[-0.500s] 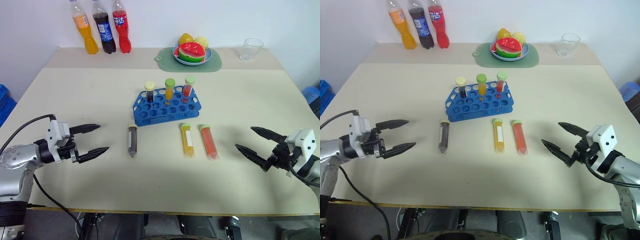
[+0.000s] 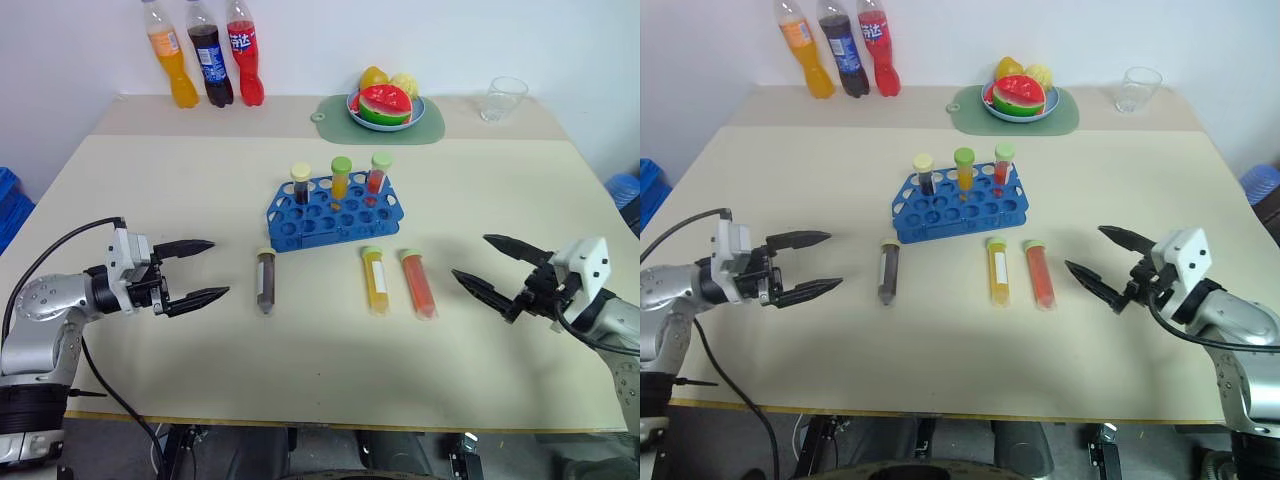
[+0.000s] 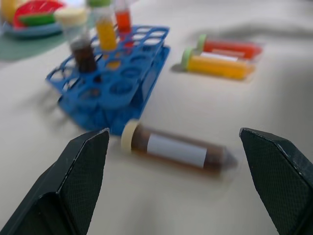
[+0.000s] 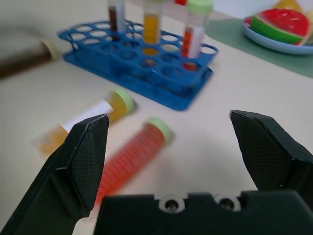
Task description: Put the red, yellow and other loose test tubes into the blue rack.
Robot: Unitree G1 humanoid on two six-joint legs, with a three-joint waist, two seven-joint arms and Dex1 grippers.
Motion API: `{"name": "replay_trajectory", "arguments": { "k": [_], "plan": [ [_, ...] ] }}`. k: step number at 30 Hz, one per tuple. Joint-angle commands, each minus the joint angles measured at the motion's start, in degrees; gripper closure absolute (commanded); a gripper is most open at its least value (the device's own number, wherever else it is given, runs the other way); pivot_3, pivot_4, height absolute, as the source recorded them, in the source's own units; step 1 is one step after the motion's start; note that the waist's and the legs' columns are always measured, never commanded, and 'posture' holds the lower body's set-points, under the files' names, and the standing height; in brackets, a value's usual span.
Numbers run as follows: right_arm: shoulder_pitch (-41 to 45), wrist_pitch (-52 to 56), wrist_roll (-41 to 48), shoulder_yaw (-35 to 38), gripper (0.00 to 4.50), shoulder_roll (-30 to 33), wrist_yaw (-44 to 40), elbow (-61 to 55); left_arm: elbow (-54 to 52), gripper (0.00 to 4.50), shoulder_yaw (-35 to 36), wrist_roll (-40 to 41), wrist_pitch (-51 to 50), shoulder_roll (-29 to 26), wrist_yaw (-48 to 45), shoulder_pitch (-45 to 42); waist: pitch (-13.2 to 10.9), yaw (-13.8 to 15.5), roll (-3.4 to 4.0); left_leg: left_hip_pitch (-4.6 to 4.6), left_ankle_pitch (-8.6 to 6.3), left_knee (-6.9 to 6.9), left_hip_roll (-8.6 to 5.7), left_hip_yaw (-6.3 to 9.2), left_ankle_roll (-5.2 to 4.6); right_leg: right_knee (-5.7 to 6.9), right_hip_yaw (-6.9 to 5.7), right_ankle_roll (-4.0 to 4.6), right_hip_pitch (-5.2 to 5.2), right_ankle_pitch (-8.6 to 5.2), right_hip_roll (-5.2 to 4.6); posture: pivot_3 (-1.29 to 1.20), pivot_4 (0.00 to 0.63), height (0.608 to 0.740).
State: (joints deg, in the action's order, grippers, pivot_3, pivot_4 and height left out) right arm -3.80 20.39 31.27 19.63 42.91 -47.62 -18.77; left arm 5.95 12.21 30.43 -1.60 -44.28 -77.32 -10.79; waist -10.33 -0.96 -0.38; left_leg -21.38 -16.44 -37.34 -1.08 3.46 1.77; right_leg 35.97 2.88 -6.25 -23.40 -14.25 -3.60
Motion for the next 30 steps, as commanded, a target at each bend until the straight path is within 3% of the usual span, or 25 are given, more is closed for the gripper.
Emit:
{"name": "replay_trajectory", "arguments": {
  "k": [1, 4, 7, 12, 17, 24, 30],
  "plan": [
    [3.8, 11.0, 5.5, -0.7, 0.11, 3.2, 2.3, -4.4, 0.7, 0.12, -0.5, 0.6, 1.8, 0.4, -2.9, -2.1, 0.0, -0.1, 0.00, -0.02, 0.00, 0.00, 0.00, 0.00, 0.00, 0.00, 0.00, 0.00, -0.03, 0.00, 0.00, 0.00, 0.150, 0.740],
    [10.0, 28.4, 10.9, -1.5, 0.11, 7.3, 8.2, -5.4, 2.3, 0.12, -1.7, -1.2, 4.2, 0.9, -4.1, -3.9, 0.0, 0.0, 0.02, -0.02, 0.00, -0.01, 0.01, 0.00, 0.00, 0.00, 0.01, 0.01, -0.04, 0.00, -0.04, 0.00, 0.150, 0.740],
    [15.9, 36.0, 9.8, -5.7, 0.11, 10.9, 10.5, -5.7, 3.2, 0.12, -3.5, -2.4, 6.1, 1.8, -5.2, -4.8, 0.0, 0.2, 0.01, -0.04, 0.00, -0.01, 0.01, 0.03, 0.00, 0.00, -0.01, 0.04, -0.05, -0.01, -0.05, 0.00, 0.150, 0.740],
    [28.6, 49.7, 11.1, -11.2, 0.11, 8.3, 15.7, -0.8, 3.8, 0.12, -5.7, -3.7, 7.8, 3.5, -5.7, -5.9, 0.0, 0.1, -0.01, -0.14, 0.00, 0.04, 0.00, 0.02, 0.00, -0.02, -0.01, 0.00, -0.15, 0.01, -0.06, 0.00, 0.150, 0.740],
    [40.2, 65.7, 9.4, -14.2, 0.11, 1.9, 21.8, 7.3, 4.4, 0.12, -6.6, -3.9, 8.2, 4.7, -5.5, -6.9, 0.0, 0.0, -0.02, -0.16, 0.00, 0.05, 0.01, 0.02, 0.00, 0.01, 0.00, -0.11, -0.22, 0.08, -0.06, 0.00, 0.150, 0.740],
    [42.7, 72.1, 8.0, -15.7, 0.11, -0.3, 24.1, 11.2, 3.9, 0.12, -6.9, -4.6, 9.0, 5.6, -4.3, -6.3, 0.0, 0.2, -0.01, -1.10, 0.01, -0.13, -0.06, 0.04, 0.00, 0.16, -0.01, -0.17, -1.13, 0.13, -0.10, 0.00, 0.150, 0.740],
    [41.0, 72.1, 8.4, -16.1, 0.11, -1.1, 25.4, 11.0, 2.6, 0.12, -6.4, -4.7, 8.9, 5.6, -3.2, -4.1, 0.0, -0.2, -0.01, -1.08, 0.01, -0.13, -0.06, 0.00, -0.01, 0.17, -0.01, -0.17, -1.13, 0.13, -0.07, 0.00, 0.150, 0.740]
  ]
}}
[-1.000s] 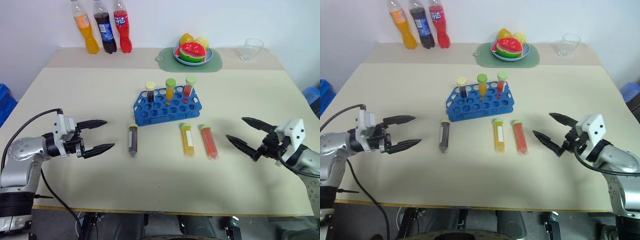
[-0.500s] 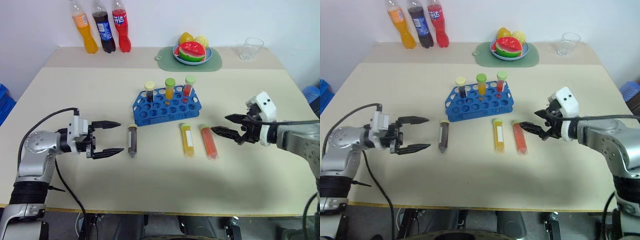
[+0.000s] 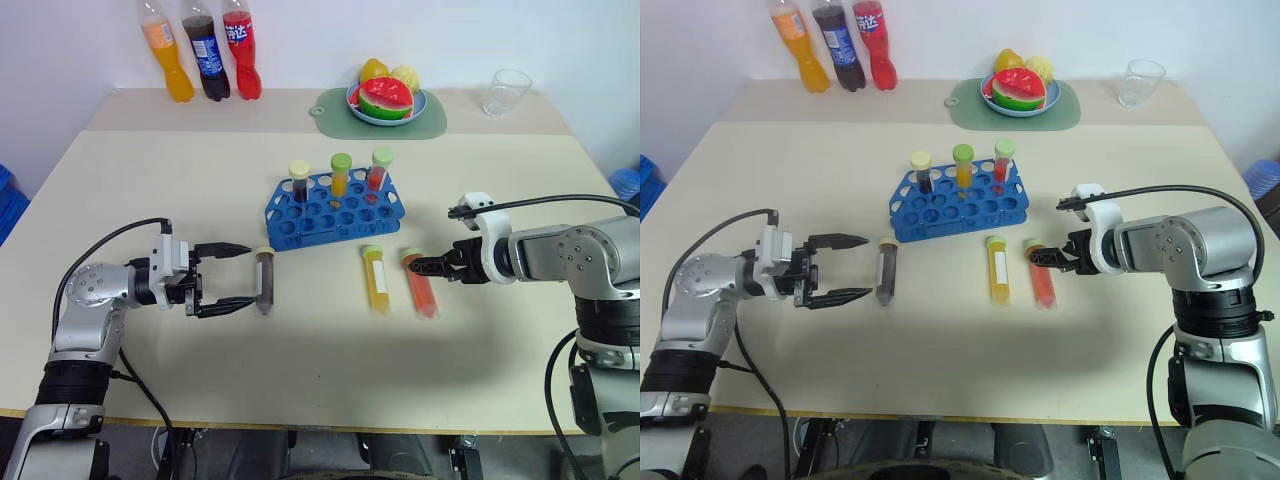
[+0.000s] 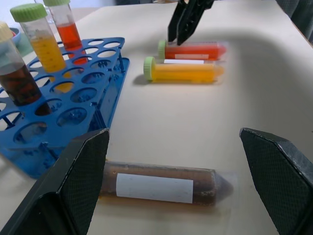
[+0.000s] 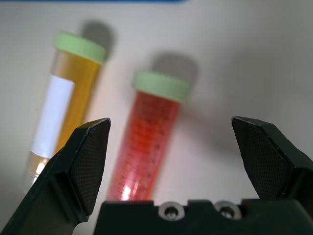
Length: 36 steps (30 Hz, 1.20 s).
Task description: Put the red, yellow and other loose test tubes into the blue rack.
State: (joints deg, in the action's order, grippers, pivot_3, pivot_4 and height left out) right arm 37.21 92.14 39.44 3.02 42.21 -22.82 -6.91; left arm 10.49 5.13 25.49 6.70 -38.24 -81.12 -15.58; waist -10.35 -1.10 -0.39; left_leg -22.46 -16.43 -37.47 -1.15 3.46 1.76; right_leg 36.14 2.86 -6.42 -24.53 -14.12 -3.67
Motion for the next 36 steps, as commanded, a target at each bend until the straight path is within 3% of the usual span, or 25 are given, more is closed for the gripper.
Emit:
{"name": "replay_trajectory", "arguments": {
  "k": [1, 14, 17, 22, 23, 24, 30, 34, 36],
  "plan": [
    [-0.2, 0.4, 0.5, 0.7, 0.11, -0.8, 1.0, -0.9, -2.1, 0.12, 0.8, 0.1, 0.7, -0.4, 1.0, 0.8, 0.0, 0.0, 0.00, 0.01, 0.00, 0.00, 0.00, 0.00, 0.00, 0.02, 0.00, 0.00, 0.00, 0.00, 0.01, 0.00, 0.150, 0.740],
    [-1.8, 0.4, -0.9, -1.8, 0.11, -7.6, 9.3, -2.1, -5.2, 0.12, 0.7, 0.2, 0.2, -0.5, 3.6, 4.4, 0.2, -1.2, -0.35, 0.15, 0.01, -0.06, 0.06, 0.02, 0.00, 0.08, -0.01, 0.10, 0.12, 0.07, 0.12, 0.00, 0.150, 0.740],
    [-3.4, 0.4, -1.5, -4.9, 0.93, -7.9, 9.5, -4.7, -5.8, 0.00, 0.7, 0.4, 0.0, -0.5, 4.0, 5.1, 0.2, -1.4, -0.35, 0.15, 0.00, -0.12, 0.06, 0.02, 0.00, 0.09, -0.01, 0.10, 0.14, 0.08, 0.11, 0.00, 0.150, 0.740],
    [-4.7, -0.2, -4.7, -7.5, 3.32, -8.2, 9.4, -7.4, -6.3, 0.00, 0.7, 0.3, 0.0, -0.6, 4.5, 5.9, 0.3, -1.5, -0.40, 0.16, 0.00, -0.09, 0.06, 0.02, 0.00, 0.08, -0.01, 0.11, 0.13, 0.07, 0.16, 0.00, 0.150, 0.740],
    [-4.9, -1.3, -5.5, -8.3, 3.60, -7.6, 9.1, -7.9, -6.4, 0.00, 0.7, 0.4, -0.3, -0.6, 4.7, 6.0, 0.3, -1.5, -0.43, 0.17, 0.00, -0.09, 0.07, 0.02, -0.01, 0.09, -0.01, 0.11, 0.13, 0.08, 0.16, 0.00, 0.150, 0.740],
    [-5.3, -2.3, -6.0, -8.6, 3.60, -7.1, 8.8, -8.4, -6.6, 0.00, 0.8, 0.6, -0.7, -0.6, 4.8, 6.1, 0.4, -1.4, -0.51, 0.17, 0.00, -0.10, 0.07, 0.03, 0.00, 0.09, -0.02, 0.11, 0.14, 0.08, 0.16, 0.00, 0.150, 0.740],
    [-7.4, -19.1, -5.4, -2.9, 3.60, -6.6, 0.0, -12.2, -7.7, 0.00, 1.7, 1.5, -2.1, -0.2, 6.8, 6.7, 0.5, -1.5, -0.64, 0.18, 0.00, -0.12, 0.07, 0.02, 0.00, 0.06, -0.02, 0.10, 0.19, 0.08, 0.12, 0.00, 0.150, 0.740],
    [-9.5, -42.9, -6.1, -0.9, 3.60, -9.5, -11.8, -13.3, -7.8, 0.00, 3.0, 2.6, -3.1, 0.6, 8.9, 7.8, 0.4, -1.6, -0.50, 0.18, 0.00, -0.11, 0.06, -0.02, -0.01, 0.09, -0.01, 0.10, 0.14, 0.08, 0.18, 0.00, 0.150, 0.740],
    [-9.8, -54.7, -10.8, -2.6, 3.60, -11.8, -13.1, -10.9, -7.8, 0.00, 3.5, 3.5, -4.2, 1.1, 10.0, 7.9, 0.4, -1.4, -0.50, 0.18, 0.00, -0.07, 0.10, 0.02, 0.00, 0.09, -0.02, 0.10, 0.14, 0.08, 0.24, 0.00, 0.150, 0.740]
  ]
}}
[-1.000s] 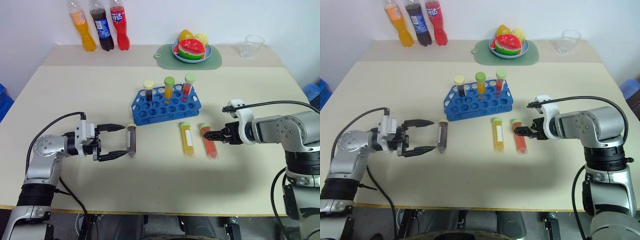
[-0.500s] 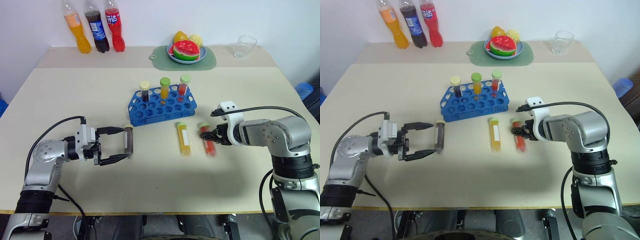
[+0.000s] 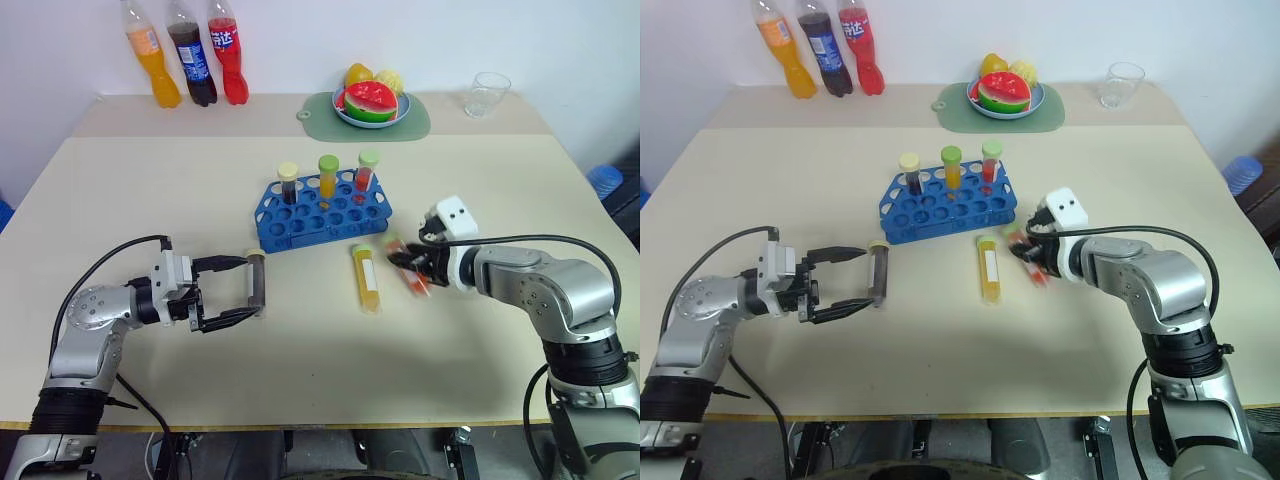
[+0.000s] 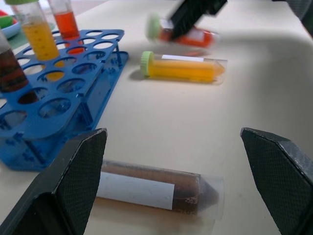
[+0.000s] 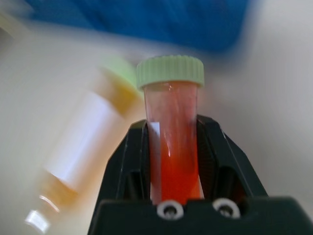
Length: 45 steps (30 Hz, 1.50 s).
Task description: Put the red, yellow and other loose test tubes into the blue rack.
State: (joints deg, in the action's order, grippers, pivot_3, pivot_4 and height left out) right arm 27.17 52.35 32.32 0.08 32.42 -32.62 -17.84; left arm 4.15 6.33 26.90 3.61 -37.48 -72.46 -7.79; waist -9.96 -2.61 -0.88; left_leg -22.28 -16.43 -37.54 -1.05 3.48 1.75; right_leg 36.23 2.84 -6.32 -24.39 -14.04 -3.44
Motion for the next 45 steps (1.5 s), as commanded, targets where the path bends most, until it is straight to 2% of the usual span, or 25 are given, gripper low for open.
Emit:
{"name": "replay_trajectory", "arguments": {
  "k": [1, 5, 9, 12, 16, 23, 27, 33, 42, 44, 45],
  "plan": [
    [0.6, -20.6, -5.7, -0.7, 3.60, -3.8, -4.2, 2.3, -1.2, 0.00, 2.5, 2.1, -1.2, 0.4, 1.9, -0.1, 0.0, 0.1, -0.01, 0.00, 0.00, 0.00, -0.01, 0.00, 0.00, 0.00, 0.00, 0.00, 0.00, 0.00, -0.01, 0.00, 0.150, 0.740],
    [3.1, -40.3, -11.0, -1.0, 3.60, -12.3, -4.8, 16.1, 0.1, 0.00, 3.5, 2.3, -1.6, 1.1, 4.0, -1.9, 0.0, 0.2, -0.03, -0.01, 0.00, -0.10, -0.05, -0.01, 0.01, 0.01, 0.00, -0.02, 0.02, 0.02, -0.11, 0.00, 0.150, 0.740],
    [6.4, -61.6, -17.8, 0.2, 3.60, -19.0, -0.9, 35.0, 0.0, 0.00, 4.1, 2.2, -1.9, 1.9, 5.8, -2.6, 0.0, 0.1, 0.00, -0.02, 0.01, -0.15, -0.10, -0.02, 0.02, 0.03, 0.00, -0.05, 0.03, 0.04, -0.16, 0.00, 0.150, 0.740],
    [9.5, -75.7, -21.9, 0.8, 3.60, -21.0, 1.4, 51.1, -0.8, 0.00, 4.8, 2.8, -2.7, 1.9, 6.9, -2.4, 0.0, 0.0, 0.04, -0.02, 0.03, -0.12, -0.13, -0.02, 0.06, 0.02, 0.01, -0.04, 0.01, 0.04, -0.15, 0.00, 0.150, 0.740],
    [12.9, -85.8, -23.9, 2.4, 3.60, -21.8, 4.1, 66.3, -1.8, 0.00, 6.1, 3.0, -3.4, 0.2, 6.6, -1.6, 0.0, 0.0, 0.02, 0.01, 0.08, -0.09, -0.11, -0.01, 0.16, 0.06, 0.01, -0.02, -0.01, 0.06, -0.12, 0.00, 0.150, 0.740],
    [14.6, -91.2, -23.7, 3.1, 3.60, -23.0, 2.9, 73.3, -4.1, 0.00, 7.5, 3.4, -4.8, -0.6, 7.4, -0.2, 0.0, 0.1, 0.01, 0.33, 0.09, -0.09, -0.09, 0.02, 0.18, 0.08, 0.02, -0.01, 0.37, 0.06, -0.17, 0.00, 0.150, 0.740],
    [14.9, -92.7, -23.0, 4.1, 3.60, -24.9, 3.0, 75.5, -4.6, 0.00, 7.6, 3.5, -5.3, -0.5, 8.0, -0.1, 0.0, 0.0, 0.01, 1.22, 0.09, 0.30, -0.09, 0.02, 0.18, -0.14, 0.02, 0.03, 1.17, 0.03, -0.14, 0.00, 0.150, 0.740],
    [15.7, -92.7, -18.9, 9.1, 3.60, -28.0, 4.0, 78.2, -5.0, 0.00, 7.8, 3.8, -5.8, -0.1, 8.8, 0.4, 0.0, -0.1, 0.04, 1.31, 0.09, 0.40, -0.04, 0.03, 0.18, -0.08, 0.02, 0.09, 1.15, 0.00, -0.08, 0.00, 0.150, 0.740],
    [15.1, -95.4, -18.9, 10.6, 3.60, -28.1, 2.9, 79.7, -5.0, 0.00, 7.7, 4.3, -6.4, 0.0, 9.4, 0.2, 0.0, 0.0, 0.06, 1.31, 0.09, 0.40, -0.04, 0.01, 0.18, -0.08, 0.05, 0.09, 1.15, 0.00, -0.13, 0.00, 0.150, 0.740],
    [14.9, -96.3, -19.2, 10.6, 2.63, -27.8, 2.2, 79.5, -5.0, 0.00, 7.7, 4.3, -6.5, 0.1, 9.5, 0.2, 0.0, 0.0, 0.06, 1.31, 0.09, 0.40, -0.04, 0.01, 0.18, -0.09, 0.05, 0.09, 1.15, 0.00, -0.13, 0.00, 0.150, 0.740],
    [14.9, -96.7, -19.7, 10.5, 2.29, -27.6, 2.6, 79.4, -5.1, 0.00, 7.6, 4.4, -6.5, 0.1, 9.6, 0.2, 0.0, 0.0, 0.06, 1.31, 0.09, 0.40, -0.04, 0.01, 0.18, -0.09, 0.05, 0.08, 1.15, 0.00, -0.12, 0.00, 0.150, 0.740]
  ]
}}
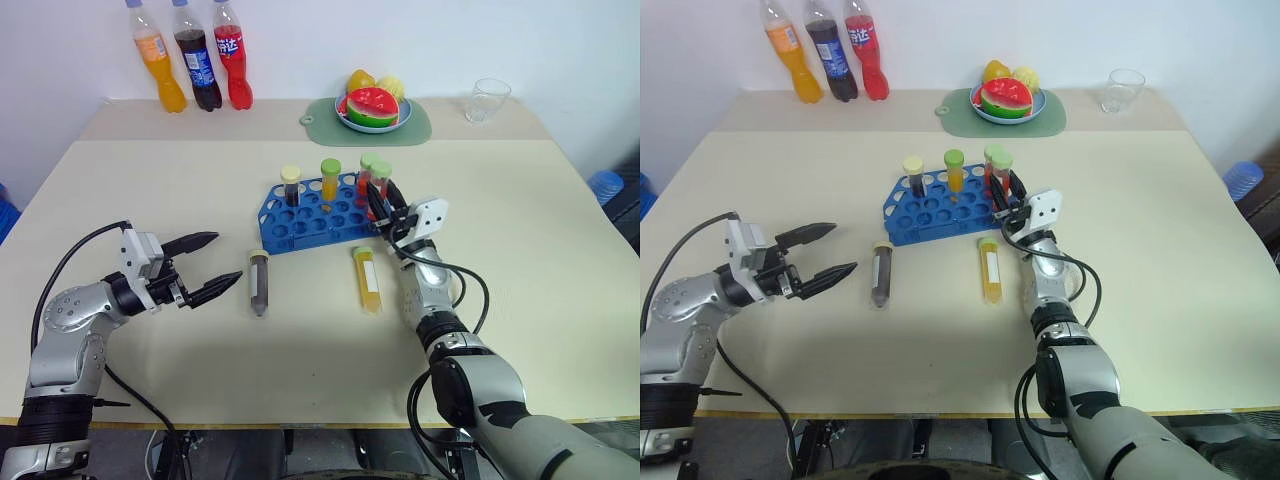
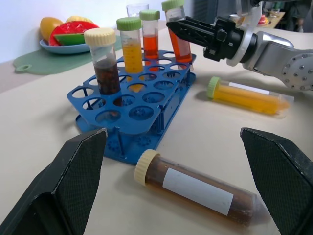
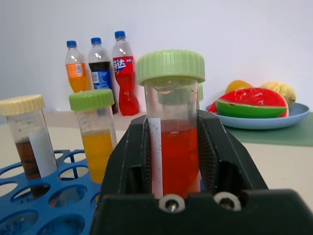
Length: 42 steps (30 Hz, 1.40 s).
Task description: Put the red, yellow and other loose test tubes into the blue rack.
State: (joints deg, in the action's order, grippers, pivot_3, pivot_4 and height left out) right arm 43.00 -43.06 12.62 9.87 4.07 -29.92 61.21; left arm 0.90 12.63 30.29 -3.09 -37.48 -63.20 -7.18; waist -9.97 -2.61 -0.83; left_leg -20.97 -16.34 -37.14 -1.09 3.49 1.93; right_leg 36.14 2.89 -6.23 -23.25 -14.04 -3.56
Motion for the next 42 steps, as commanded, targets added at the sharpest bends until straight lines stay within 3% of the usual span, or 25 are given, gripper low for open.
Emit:
{"name": "replay_trajectory", "arguments": {
  "k": [1, 4, 9, 12, 14, 18, 21, 26, 28, 42],
  "plan": [
    [-1.0, -1.9, -1.2, 0.2, 1.75, 1.1, 0.7, 0.2, -1.9, 0.00, 1.3, 1.1, 0.1, 0.2, 0.4, -0.4, 0.0, 0.0, 0.02, -0.01, 0.00, 0.01, 0.00, 0.00, 0.00, 0.00, 0.00, 0.00, -0.01, 0.00, 0.00, 0.00, 0.150, 0.740],
    [-1.4, -3.0, -5.4, -1.9, 0.33, 2.7, 3.8, -0.8, -1.9, 0.00, 1.1, 1.1, 0.1, 0.4, 0.5, -0.5, 0.0, 0.0, 0.03, -0.02, 0.00, 0.03, -0.01, -0.01, 0.00, -0.02, 0.00, 0.00, -0.03, 0.00, 0.00, 0.00, 0.150, 0.740],
    [-3.6, 1.1, -11.3, -5.9, 0.33, 7.1, 5.7, -7.6, -1.6, 0.00, 0.6, 0.7, 0.4, 1.0, 0.5, -0.5, 0.0, 0.0, 0.08, -0.25, 0.00, 0.01, -0.08, -0.02, 0.00, -0.01, 0.00, 0.00, -0.24, 0.00, -0.01, 0.00, 0.150, 0.740],
    [-8.2, 10.8, -11.8, -8.0, 0.33, 10.4, 3.2, -20.1, -1.2, 0.00, 0.2, 0.3, 0.9, 1.5, 0.2, -0.4, 0.0, 0.0, 0.08, -0.38, 0.00, 0.01, -0.06, -0.01, 0.01, 0.01, 0.00, 0.00, -0.38, 0.00, 0.00, 0.00, 0.150, 0.740],
    [-13.3, 23.9, -9.6, -8.7, 0.33, 12.8, 0.7, -33.7, -1.2, 0.00, -0.2, 0.1, 1.0, 1.8, 0.1, -0.3, -0.1, 0.1, 0.10, -0.41, 0.00, 0.01, -0.04, 0.00, 0.01, 0.00, 0.00, 0.00, -0.41, 0.00, 0.00, 0.00, 0.150, 0.740],
    [-22.2, 62.4, -10.5, -9.3, 0.33, 18.6, 2.1, -64.3, -0.4, 0.00, -1.0, -0.6, 1.8, 2.5, -0.3, -0.5, -0.1, 0.4, 0.18, -0.50, 0.00, -0.01, 0.03, 0.07, 0.00, 0.00, 0.00, -0.01, -0.44, -0.02, -0.06, 0.00, 0.150, 0.740],
    [-23.6, 87.4, -2.6, -8.9, 0.33, 22.5, -1.3, -79.4, 0.2, 0.00, -1.7, -1.1, 2.2, 3.2, -0.8, -0.8, -0.1, 0.2, 0.21, -0.49, 0.00, -0.06, 0.00, 0.04, 0.00, 0.00, 0.00, -0.01, -0.43, -0.02, -0.07, 0.00, 0.150, 0.740],
    [-14.4, 124.2, 5.9, -3.5, 0.33, 20.4, 0.8, -87.4, 1.4, 0.00, -2.7, -1.5, 2.8, 4.1, -1.4, -1.5, -0.1, 0.1, 0.20, -0.44, 0.00, -0.03, 0.03, 0.06, 0.00, 0.00, -0.02, 0.03, -0.43, -0.03, 0.03, 0.00, 0.150, 0.740],
    [-10.0, 133.2, 7.2, -1.5, 0.33, 18.4, 1.7, -86.9, 1.9, 0.00, -3.1, -1.7, 3.0, 4.5, -1.5, -1.9, -0.1, 0.3, 0.21, -0.47, 0.00, -0.03, 0.02, 0.06, 0.00, 0.00, -0.02, 0.04, -0.46, -0.03, 0.02, 0.00, 0.150, 0.740],
    [-8.2, 135.6, 18.0, -6.3, 0.33, 16.5, 13.7, -79.1, 0.2, 0.00, -2.8, -1.7, 2.8, 4.8, -1.3, -0.2, -0.1, 0.1, 0.19, -1.04, -0.02, -0.02, -0.04, 0.03, -0.05, 0.00, -0.05, -0.01, -1.01, -0.03, -0.07, 0.00, 0.150, 0.740]
  ]
}}
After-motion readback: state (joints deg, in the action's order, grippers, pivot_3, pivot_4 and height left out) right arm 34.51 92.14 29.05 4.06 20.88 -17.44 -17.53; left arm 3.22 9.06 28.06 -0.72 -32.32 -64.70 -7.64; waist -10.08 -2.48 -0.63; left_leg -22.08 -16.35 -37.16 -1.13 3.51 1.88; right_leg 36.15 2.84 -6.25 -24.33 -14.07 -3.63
